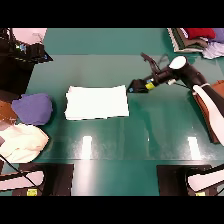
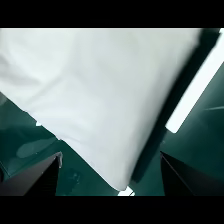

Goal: Fold the shirts.

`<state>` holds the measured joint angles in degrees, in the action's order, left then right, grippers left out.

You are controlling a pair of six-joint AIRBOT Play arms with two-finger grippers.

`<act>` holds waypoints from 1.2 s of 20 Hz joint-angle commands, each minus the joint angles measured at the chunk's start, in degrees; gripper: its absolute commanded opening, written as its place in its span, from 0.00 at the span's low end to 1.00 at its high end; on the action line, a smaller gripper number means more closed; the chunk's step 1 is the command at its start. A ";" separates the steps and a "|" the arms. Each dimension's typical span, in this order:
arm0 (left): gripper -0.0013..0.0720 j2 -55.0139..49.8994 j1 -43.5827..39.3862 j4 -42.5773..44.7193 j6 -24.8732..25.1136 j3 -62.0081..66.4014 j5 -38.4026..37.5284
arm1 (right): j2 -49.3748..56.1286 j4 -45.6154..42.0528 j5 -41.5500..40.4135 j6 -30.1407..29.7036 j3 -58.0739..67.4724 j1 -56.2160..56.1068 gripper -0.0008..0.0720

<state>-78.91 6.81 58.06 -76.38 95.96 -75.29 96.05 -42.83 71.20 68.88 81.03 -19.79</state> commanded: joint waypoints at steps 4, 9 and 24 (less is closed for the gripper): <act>0.05 -0.02 -0.04 -0.04 0.35 0.02 1.33 | 4.72 9.07 -4.42 -1.05 -8.15 2.01 0.97; 0.05 -0.02 -0.04 0.04 0.37 0.02 1.40 | 10.29 18.95 -5.86 -4.50 -6.86 -4.63 0.91; 0.05 -0.02 -9.49 0.37 0.39 0.02 0.46 | 1.68 4.22 -2.99 0.15 7.06 5.11 0.03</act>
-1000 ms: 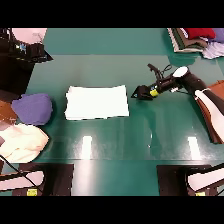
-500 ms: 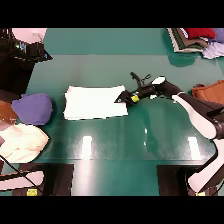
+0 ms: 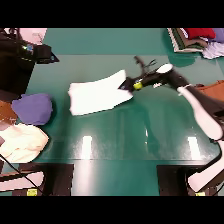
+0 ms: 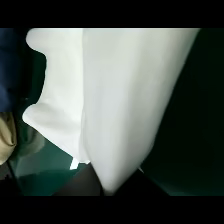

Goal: Fold the shirts.

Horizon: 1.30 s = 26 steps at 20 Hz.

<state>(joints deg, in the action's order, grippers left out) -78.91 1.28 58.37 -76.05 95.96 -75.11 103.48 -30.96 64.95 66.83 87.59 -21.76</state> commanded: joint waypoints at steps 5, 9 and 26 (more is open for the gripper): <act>0.05 -0.02 -11.58 0.00 0.02 0.04 5.99 | -17.29 -19.98 7.43 4.76 0.50 26.71 0.03; 0.05 -0.02 -14.97 0.00 0.00 0.02 8.87 | -20.81 -19.76 5.22 4.76 0.50 41.81 0.03; 0.05 -0.13 -16.00 0.04 0.02 0.02 11.45 | -20.83 -21.35 7.48 4.68 17.90 55.56 0.03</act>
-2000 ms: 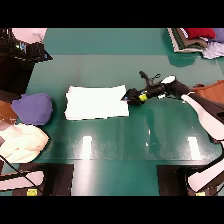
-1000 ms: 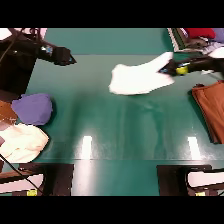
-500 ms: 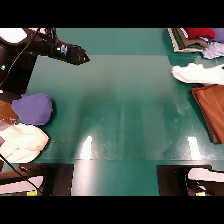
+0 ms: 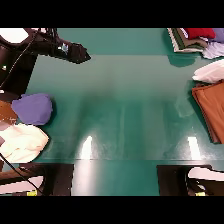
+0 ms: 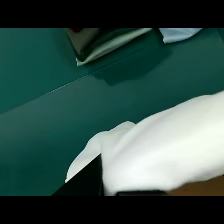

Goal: Fold the shirts.

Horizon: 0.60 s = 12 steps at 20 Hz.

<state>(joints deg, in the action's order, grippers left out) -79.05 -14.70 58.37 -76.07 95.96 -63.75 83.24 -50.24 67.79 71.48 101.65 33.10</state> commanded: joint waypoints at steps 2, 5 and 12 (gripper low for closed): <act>0.05 -0.02 -0.02 0.07 0.07 0.02 0.11 | -2.27 -5.90 6.10 0.04 3.82 0.72 0.03; 0.05 0.00 -0.02 0.35 0.04 0.02 -0.42 | -4.52 -11.85 9.07 0.11 3.56 0.72 0.03; 0.05 0.00 -0.02 0.46 1.60 0.02 -1.51 | -14.01 -25.00 10.91 2.91 -14.45 4.33 0.03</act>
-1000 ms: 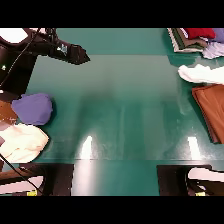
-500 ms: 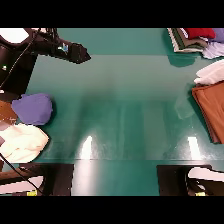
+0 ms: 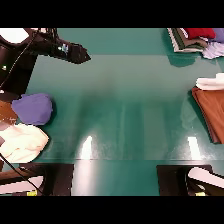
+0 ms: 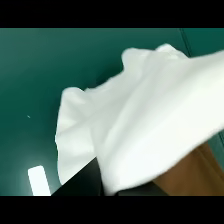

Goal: Fold the shirts.

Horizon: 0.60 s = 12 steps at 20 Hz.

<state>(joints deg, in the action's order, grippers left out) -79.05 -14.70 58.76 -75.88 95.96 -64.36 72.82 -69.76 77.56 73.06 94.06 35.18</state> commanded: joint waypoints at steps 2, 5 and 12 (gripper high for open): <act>0.05 0.00 -0.02 0.09 1.42 0.02 -1.29 | -6.05 -5.44 2.23 1.51 -12.07 7.06 0.03; 0.05 0.00 -0.02 0.09 1.42 0.02 -1.25 | -9.97 -5.38 1.97 1.53 -20.22 13.42 0.03; 0.05 0.00 -0.02 0.09 2.89 0.02 -2.27 | -13.27 -7.21 1.49 1.53 -32.65 19.47 0.61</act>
<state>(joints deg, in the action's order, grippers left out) -79.05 -14.70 58.85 -73.76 95.96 -65.95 60.47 -75.40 79.11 74.48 65.47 52.36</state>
